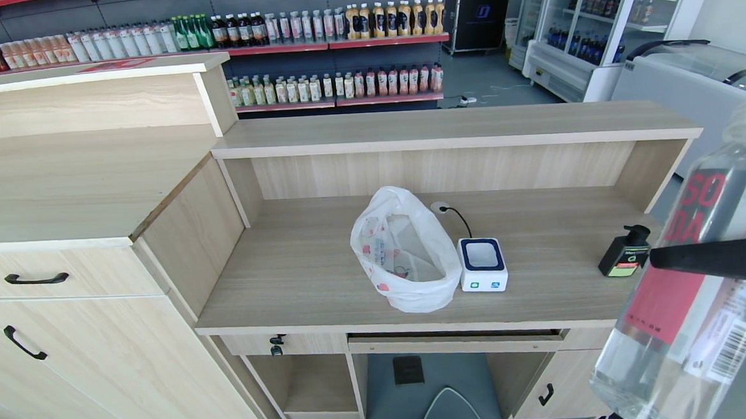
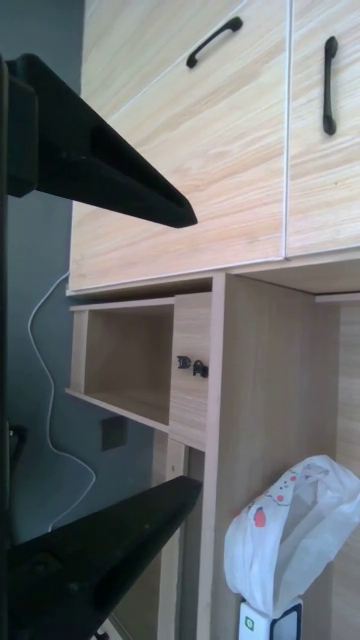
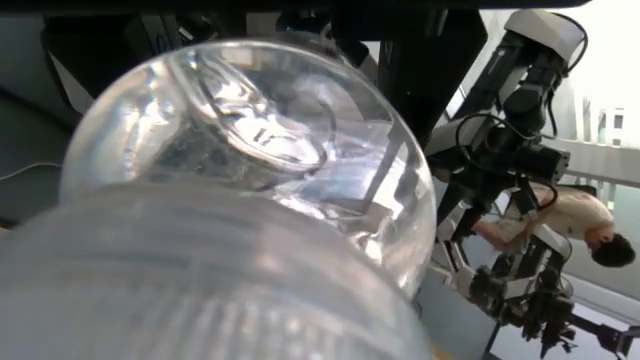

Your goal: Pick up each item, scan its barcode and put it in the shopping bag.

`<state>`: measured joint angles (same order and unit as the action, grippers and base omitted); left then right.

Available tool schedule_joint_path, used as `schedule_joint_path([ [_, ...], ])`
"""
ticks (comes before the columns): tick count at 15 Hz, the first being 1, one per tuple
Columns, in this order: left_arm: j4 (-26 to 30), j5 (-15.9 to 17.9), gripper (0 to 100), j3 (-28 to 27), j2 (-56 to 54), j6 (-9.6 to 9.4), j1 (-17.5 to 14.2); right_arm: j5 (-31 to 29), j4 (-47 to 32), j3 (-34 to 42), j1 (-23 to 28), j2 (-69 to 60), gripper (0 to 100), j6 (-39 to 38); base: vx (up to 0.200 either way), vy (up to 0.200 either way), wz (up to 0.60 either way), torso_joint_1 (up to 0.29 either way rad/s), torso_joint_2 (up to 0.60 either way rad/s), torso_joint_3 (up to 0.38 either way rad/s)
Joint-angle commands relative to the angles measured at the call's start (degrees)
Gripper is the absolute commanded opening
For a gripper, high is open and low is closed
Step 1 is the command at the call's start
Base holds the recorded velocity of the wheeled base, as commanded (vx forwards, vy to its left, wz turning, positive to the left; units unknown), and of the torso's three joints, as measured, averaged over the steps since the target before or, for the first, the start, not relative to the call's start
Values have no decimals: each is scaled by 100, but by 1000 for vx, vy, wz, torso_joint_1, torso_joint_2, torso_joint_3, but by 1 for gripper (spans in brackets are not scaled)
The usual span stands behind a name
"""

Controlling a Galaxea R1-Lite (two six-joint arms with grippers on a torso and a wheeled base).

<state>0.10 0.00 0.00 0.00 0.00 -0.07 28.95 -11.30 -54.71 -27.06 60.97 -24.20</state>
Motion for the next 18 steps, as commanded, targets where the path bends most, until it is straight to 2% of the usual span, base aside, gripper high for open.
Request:
schedule_joint_path([
  [1,-1,0,100,0,9,0,-1,-4,5,-22,-203,3,0,-59,0,0,0,0,0,0],
  [9,-1,0,100,0,9,0,-1,-21,14,22,-203,47,0,-41,0,0,0,0,0,0],
  [10,-1,-9,100,0,9,0,-1,-197,181,31,-27,179,0,20,0,0,0,0,0,0],
  [12,-1,-9,100,0,9,0,-1,-1331,1112,259,773,636,0,504,0,0,0,0,0,0],
  [13,-1,0,100,0,9,0,-1,-1524,1455,373,1089,803,0,697,0,0,0,0,0,0],
  [14,-1,0,100,0,9,0,-1,-1533,2167,497,1845,1137,0,1172,0,0,0,0,0,0],
  [16,-1,0,100,0,9,0,-1,-1568,3239,778,2680,1726,0,2780,0,0,0,0,0,0],
  [18,-1,0,100,0,9,0,-1,-1568,3855,1112,3198,1989,0,4169,0,0,0,0,0,0],
])
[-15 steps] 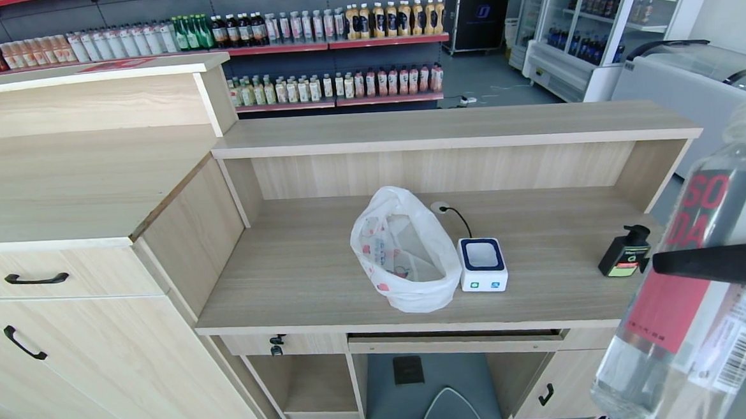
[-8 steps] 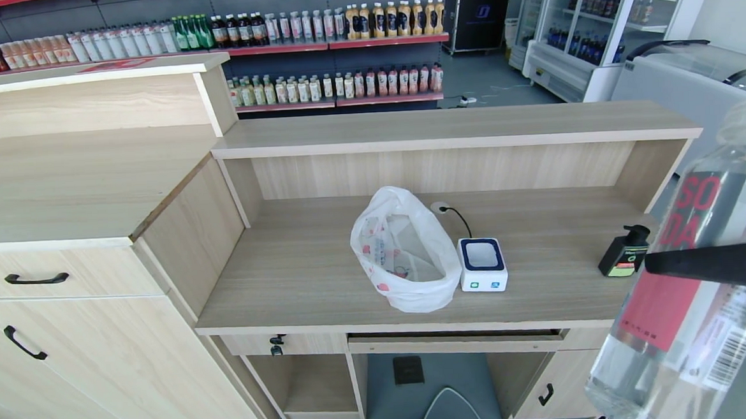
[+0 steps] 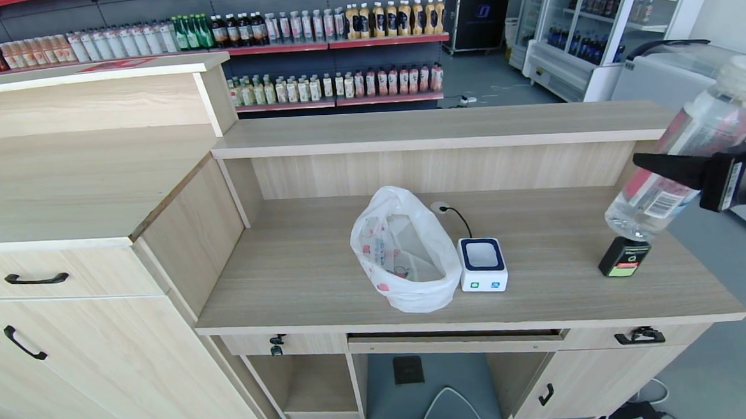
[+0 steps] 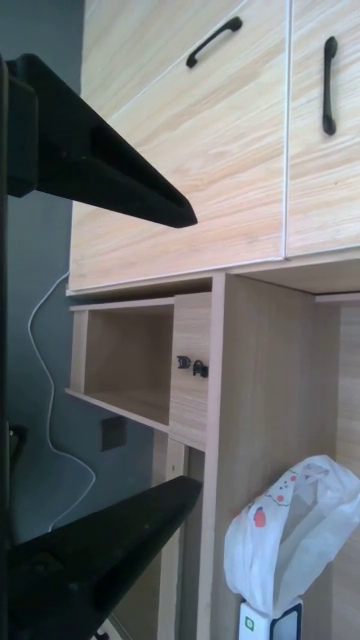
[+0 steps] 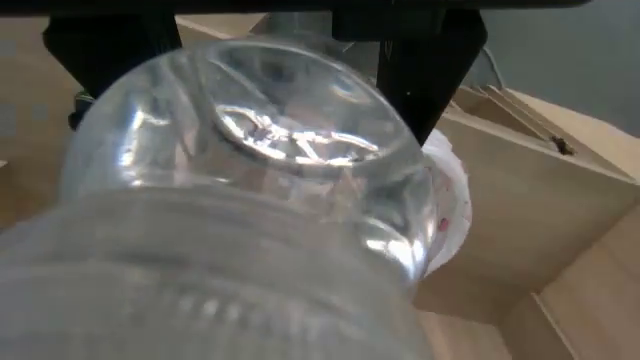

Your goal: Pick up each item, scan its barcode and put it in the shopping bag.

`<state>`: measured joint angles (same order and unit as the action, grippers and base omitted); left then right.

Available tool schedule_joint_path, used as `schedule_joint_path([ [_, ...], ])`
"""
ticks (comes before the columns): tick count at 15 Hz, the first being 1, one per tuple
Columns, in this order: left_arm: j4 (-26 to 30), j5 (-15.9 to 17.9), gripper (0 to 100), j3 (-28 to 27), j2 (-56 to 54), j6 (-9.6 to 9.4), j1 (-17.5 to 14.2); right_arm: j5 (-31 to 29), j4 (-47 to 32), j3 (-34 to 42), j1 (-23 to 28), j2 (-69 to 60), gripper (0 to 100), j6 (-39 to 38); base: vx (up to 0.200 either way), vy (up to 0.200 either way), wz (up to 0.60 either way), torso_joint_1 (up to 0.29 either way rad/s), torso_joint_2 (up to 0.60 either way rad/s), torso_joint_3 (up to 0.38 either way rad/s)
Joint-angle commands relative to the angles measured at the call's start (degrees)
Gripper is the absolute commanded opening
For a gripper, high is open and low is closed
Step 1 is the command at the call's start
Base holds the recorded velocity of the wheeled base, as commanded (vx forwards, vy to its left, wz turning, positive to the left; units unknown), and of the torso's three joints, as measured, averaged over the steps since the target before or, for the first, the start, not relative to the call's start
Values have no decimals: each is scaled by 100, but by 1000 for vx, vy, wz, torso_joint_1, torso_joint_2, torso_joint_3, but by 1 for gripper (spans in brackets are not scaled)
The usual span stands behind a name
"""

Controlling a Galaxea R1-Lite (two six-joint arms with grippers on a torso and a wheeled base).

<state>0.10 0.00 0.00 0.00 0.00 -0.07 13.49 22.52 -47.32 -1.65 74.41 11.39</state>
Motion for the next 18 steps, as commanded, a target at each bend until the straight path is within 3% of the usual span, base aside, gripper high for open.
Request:
schedule_joint_path([
  [1,-1,0,100,0,9,0,-1,-14,649,408,964,750,0,1103,0,0,0,0,0,0],
  [3,-1,0,100,0,9,0,-1,-5,842,435,1149,829,0,1656,0,0,0,0,0,0],
  [6,-1,0,100,0,9,0,-1,22,2178,874,1571,1146,0,2535,0,0,0,0,0,0],
  [7,-1,-9,100,0,9,0,-1,39,2327,865,1571,1260,0,2579,0,0,0,0,0,0],
  [10,-1,0,100,0,9,0,-1,558,4077,927,1492,2104,0,2685,0,0,600,-37,74,33],
  [14,-1,0,100,0,9,0,-1,1366,6212,795,1325,3580,0,2658,0,0,0,-96,205,90],
  [16,-1,-9,100,0,9,0,-1,1551,6748,566,1184,4204,0,2526,0,0,0,0,0,0],
  [18,-1,0,100,0,9,0,-1,1797,6748,188,1140,4530,0,2509,0,0,0,0,0,0],
])
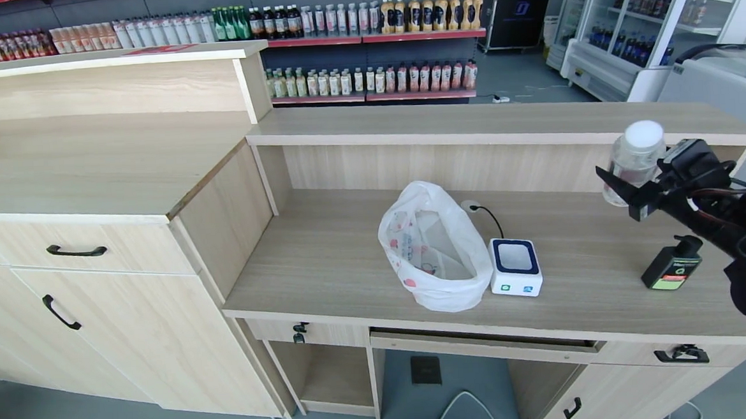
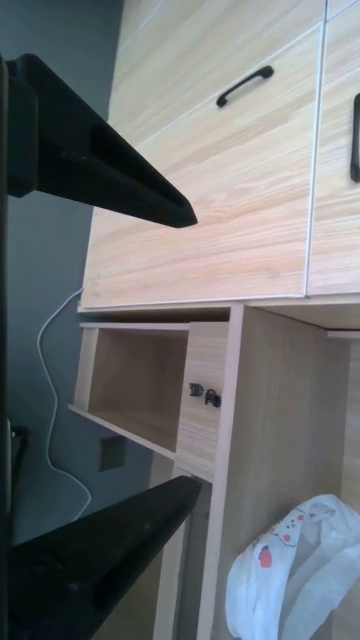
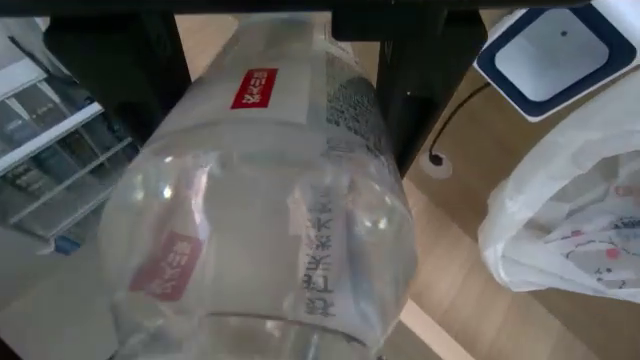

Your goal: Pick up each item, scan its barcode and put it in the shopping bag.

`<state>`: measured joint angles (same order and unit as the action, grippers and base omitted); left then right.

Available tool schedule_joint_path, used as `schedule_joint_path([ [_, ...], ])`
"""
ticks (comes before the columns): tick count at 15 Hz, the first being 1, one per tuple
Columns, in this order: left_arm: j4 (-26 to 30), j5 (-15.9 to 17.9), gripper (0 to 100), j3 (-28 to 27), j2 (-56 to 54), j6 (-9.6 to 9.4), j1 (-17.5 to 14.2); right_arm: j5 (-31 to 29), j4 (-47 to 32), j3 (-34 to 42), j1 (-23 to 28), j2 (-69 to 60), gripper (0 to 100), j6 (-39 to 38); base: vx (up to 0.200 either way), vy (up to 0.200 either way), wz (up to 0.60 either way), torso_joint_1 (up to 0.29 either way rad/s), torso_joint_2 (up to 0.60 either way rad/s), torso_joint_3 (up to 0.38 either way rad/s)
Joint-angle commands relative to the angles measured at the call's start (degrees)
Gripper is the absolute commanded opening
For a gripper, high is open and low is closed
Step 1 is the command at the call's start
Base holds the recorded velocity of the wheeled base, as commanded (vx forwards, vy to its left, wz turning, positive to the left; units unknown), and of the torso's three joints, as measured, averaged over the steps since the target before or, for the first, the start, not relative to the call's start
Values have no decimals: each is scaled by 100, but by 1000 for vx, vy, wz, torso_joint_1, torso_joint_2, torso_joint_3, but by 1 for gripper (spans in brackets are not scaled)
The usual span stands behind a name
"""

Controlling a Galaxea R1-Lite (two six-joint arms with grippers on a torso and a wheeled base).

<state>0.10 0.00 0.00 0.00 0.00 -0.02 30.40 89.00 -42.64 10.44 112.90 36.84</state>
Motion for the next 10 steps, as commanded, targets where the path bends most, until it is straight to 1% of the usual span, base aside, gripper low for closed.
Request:
schedule_joint_path([
  [1,-1,0,100,0,9,0,-6,150,100,-297,-77,751,0,-37,0,0,0,0,0,0],
  [3,-1,0,100,0,9,0,-6,467,100,-332,-77,1024,0,-256,0,0,0,0,0,0],
  [5,-1,0,100,0,9,0,-6,651,100,-535,-112,1261,0,-265,0,0,0,0,0,0],
  [7,-1,0,100,0,9,0,-6,836,100,-930,-200,1498,0,-265,0,0,0,0,0,0],
  [10,-1,0,100,0,9,0,-6,950,100,-1510,-332,1815,0,-335,0,0,0,0,0,0],
])
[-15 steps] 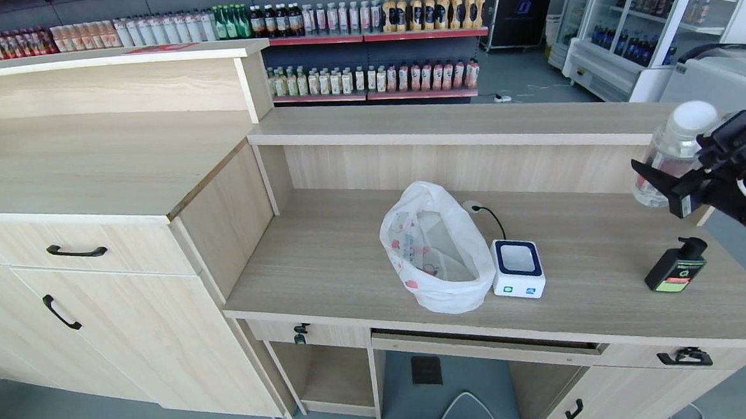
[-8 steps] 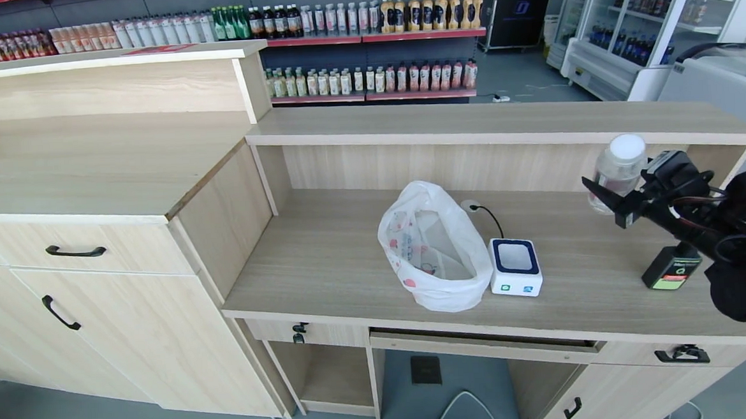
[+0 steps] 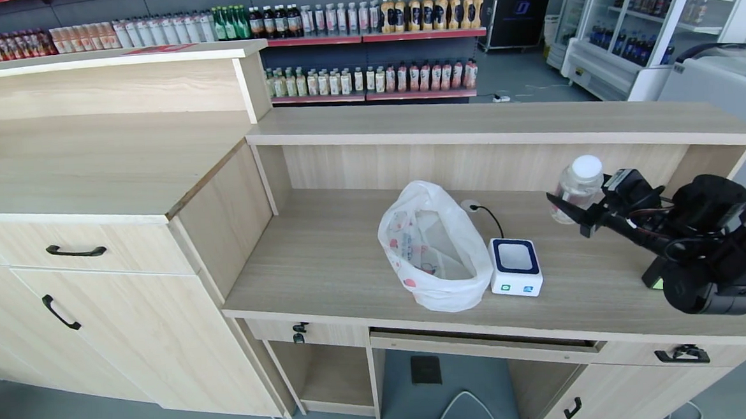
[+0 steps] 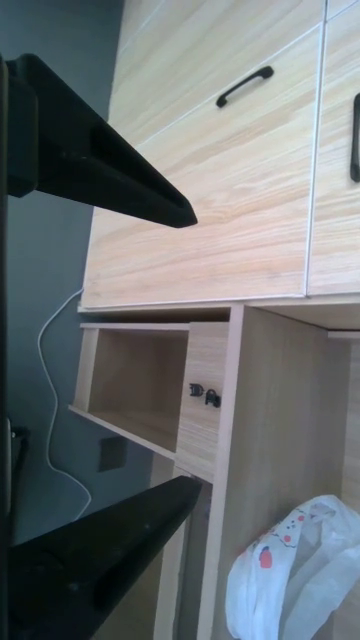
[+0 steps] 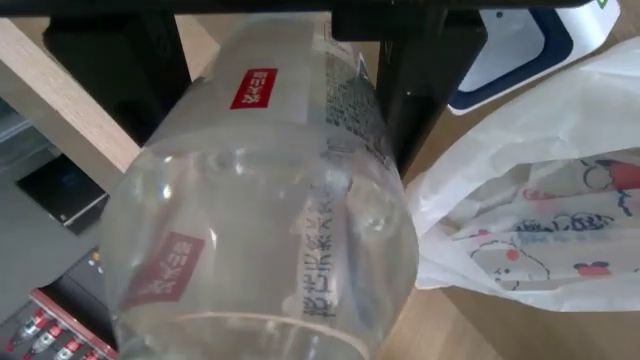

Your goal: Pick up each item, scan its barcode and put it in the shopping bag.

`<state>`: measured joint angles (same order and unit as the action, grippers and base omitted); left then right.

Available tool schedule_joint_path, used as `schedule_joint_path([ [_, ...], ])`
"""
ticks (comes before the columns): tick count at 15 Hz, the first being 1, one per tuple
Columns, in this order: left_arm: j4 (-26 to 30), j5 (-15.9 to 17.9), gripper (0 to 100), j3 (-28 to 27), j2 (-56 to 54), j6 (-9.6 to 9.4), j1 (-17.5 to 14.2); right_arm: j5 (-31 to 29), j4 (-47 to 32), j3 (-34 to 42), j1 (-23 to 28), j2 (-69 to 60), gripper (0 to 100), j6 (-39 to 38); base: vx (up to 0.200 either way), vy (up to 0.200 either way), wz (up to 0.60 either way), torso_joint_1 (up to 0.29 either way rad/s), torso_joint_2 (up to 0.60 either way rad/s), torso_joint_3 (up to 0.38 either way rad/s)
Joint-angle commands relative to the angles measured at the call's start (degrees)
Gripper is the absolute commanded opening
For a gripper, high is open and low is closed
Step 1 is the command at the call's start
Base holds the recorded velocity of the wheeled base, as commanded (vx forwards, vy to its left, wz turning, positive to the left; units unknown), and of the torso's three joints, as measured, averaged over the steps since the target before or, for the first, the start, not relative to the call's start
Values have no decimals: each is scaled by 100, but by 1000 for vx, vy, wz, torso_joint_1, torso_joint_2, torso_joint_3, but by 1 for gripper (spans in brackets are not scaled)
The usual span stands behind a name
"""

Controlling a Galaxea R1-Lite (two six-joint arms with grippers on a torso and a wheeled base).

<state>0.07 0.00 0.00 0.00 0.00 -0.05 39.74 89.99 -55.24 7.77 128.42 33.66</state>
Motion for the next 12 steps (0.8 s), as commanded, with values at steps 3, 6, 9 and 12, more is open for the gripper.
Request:
schedule_joint_path([
  [3,1,0,100,0,9,0,-4,174,1,-646,-117,606,0,-26,0,0,0,0,0,0],
  [6,1,0,100,0,9,0,-4,227,1,-1024,-126,869,0,-26,0,0,0,0,0,0],
  [9,1,0,100,0,9,0,-4,245,1,-1033,-161,992,0,-26,0,0,0,0,0,0],
  [12,1,0,100,0,9,0,-4,245,1,-1024,-214,1072,0,-26,0,0,0,0,0,0],
])
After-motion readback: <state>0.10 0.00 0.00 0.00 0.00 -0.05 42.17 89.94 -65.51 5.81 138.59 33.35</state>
